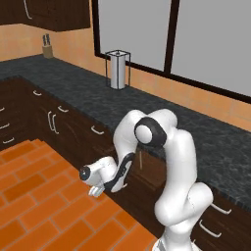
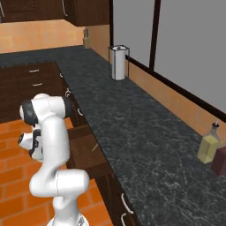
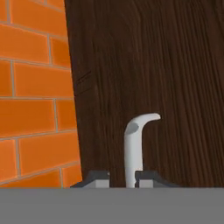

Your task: Take a straw from the drawer in front and place it inside the glass cup on the dining counter.

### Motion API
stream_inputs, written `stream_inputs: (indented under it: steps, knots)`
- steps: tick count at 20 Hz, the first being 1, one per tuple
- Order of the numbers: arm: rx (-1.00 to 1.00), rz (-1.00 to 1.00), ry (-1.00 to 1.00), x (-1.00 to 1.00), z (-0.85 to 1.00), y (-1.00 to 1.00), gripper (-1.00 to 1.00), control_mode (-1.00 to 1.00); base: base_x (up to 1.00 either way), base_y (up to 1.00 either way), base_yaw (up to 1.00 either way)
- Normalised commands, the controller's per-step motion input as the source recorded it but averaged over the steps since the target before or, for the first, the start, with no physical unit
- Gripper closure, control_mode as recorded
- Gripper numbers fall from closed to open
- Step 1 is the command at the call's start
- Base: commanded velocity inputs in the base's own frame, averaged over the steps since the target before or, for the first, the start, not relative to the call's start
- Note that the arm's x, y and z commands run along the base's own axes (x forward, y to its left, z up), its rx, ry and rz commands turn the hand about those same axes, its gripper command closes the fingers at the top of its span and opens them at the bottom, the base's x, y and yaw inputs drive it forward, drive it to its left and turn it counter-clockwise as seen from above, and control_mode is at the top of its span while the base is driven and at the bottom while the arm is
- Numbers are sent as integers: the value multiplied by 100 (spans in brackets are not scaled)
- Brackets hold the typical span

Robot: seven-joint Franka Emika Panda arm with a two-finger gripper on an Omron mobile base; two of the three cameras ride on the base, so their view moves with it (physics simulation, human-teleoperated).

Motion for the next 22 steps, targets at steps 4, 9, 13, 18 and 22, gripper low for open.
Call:
stream_inputs:
  steps: [4,9,13,18,22]
  knots:
    - [28,10,14,-50,0,100,100,-100,0,0,0]
    - [23,8,9,-52,3,85,-100,-100,0,0,0]
    - [15,-3,-22,-65,90,-17,-100,-100,0,0,0]
    - [18,-11,-18,-10,100,-59,-100,-100,0,0,0]
    - [27,-12,-1,5,100,-56,-100,-100,0,0,0]
